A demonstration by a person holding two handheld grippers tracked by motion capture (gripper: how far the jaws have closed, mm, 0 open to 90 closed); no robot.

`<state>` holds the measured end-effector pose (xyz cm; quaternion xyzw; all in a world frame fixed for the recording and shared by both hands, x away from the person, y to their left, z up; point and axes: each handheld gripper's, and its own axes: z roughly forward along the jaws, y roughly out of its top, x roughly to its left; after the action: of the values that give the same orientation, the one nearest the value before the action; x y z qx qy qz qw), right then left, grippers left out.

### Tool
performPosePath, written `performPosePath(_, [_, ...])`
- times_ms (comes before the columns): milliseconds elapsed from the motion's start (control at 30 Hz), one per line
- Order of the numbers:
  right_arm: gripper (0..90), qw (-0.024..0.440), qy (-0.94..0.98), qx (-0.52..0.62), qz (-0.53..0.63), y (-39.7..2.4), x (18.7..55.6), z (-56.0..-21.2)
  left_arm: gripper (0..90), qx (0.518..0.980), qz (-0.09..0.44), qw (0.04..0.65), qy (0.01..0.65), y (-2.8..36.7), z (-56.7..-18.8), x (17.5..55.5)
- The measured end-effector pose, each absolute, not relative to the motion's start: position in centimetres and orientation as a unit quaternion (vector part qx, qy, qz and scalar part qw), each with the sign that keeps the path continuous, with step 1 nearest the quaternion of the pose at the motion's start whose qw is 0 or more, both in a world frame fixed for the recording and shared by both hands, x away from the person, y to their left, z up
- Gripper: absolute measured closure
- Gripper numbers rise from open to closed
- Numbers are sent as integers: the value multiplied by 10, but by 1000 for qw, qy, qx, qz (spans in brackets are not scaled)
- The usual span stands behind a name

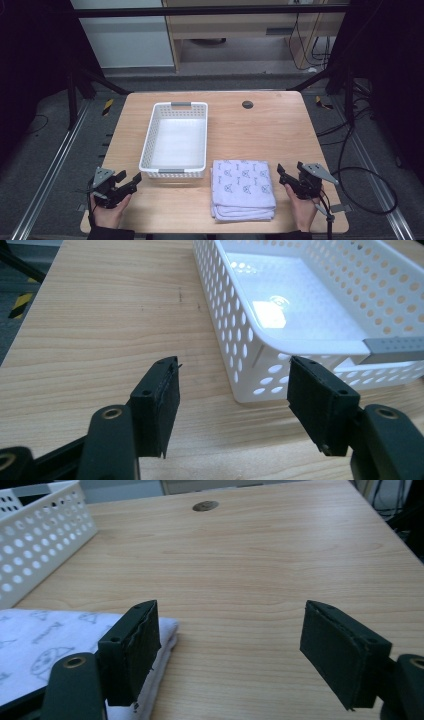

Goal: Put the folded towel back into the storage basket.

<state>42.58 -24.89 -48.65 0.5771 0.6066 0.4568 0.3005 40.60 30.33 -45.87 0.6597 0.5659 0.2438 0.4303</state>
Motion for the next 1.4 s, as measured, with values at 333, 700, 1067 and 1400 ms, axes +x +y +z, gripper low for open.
performPosePath(333, [235,284,633,555,458,-239,425,-486,373,668,255,440,544,288,-451,399])
performPosePath(700, [244,272,645,544,462,-228,425,-480,373,685,257,450,512,267,-445,393])
performPosePath(1067, [243,269,649,532,473,-223,423,-465,369,693,258,459,492,249,-436,392])
performPosePath(1400, [242,290,642,525,478,-218,423,-448,354,695,263,478,469,221,-411,405])
